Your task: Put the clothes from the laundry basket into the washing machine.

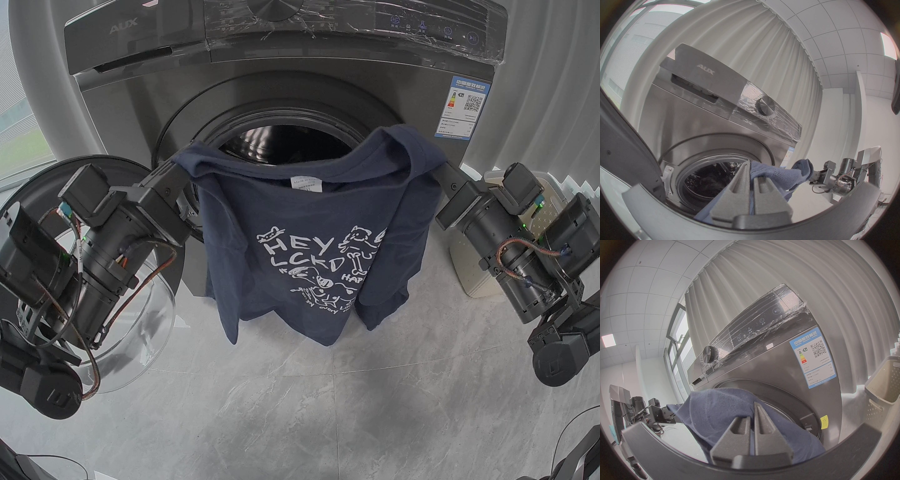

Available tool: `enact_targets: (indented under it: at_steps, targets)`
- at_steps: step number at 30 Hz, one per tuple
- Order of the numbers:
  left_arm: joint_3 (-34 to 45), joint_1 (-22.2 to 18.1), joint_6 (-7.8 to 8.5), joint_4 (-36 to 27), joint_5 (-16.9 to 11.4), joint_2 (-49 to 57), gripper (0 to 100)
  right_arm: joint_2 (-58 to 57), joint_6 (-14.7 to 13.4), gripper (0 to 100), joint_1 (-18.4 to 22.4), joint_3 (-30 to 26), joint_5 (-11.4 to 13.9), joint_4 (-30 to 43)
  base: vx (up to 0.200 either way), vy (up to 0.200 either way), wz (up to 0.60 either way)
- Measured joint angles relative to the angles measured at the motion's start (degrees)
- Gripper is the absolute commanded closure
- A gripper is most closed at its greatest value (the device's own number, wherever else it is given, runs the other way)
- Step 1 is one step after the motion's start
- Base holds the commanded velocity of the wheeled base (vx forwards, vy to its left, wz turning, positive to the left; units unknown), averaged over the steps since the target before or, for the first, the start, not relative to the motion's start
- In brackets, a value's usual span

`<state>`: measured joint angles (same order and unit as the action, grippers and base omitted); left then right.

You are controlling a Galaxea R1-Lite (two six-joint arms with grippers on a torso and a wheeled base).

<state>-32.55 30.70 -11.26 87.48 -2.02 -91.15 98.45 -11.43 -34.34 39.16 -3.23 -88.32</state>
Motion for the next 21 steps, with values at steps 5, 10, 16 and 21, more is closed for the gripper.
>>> enact_targets:
  at_steps: [5, 10, 16, 21]
  targets:
    - [-0.90, -0.27, -0.09, -2.04, -3.04, -0.69, 100, 0.17, -0.39, 100, 0.22, -0.60, 0.04, -0.02, 0.000, 0.000, 0.00]
    - [0.48, -0.66, -0.06, -2.17, -3.23, -1.22, 100, 0.91, -0.52, 100, -0.13, -3.57, 0.30, -0.02, 0.000, 0.000, 0.00]
    - [1.29, -0.27, -0.06, -1.80, -3.36, -2.56, 100, 3.12, -0.74, 0, -1.77, -7.57, 0.63, -0.06, 0.000, 0.000, 0.00]
    - [1.38, -0.13, -0.04, -1.65, -3.36, -4.08, 100, 6.75, -0.72, 0, -2.32, -9.64, 0.85, -0.06, 0.000, 0.000, 0.00]
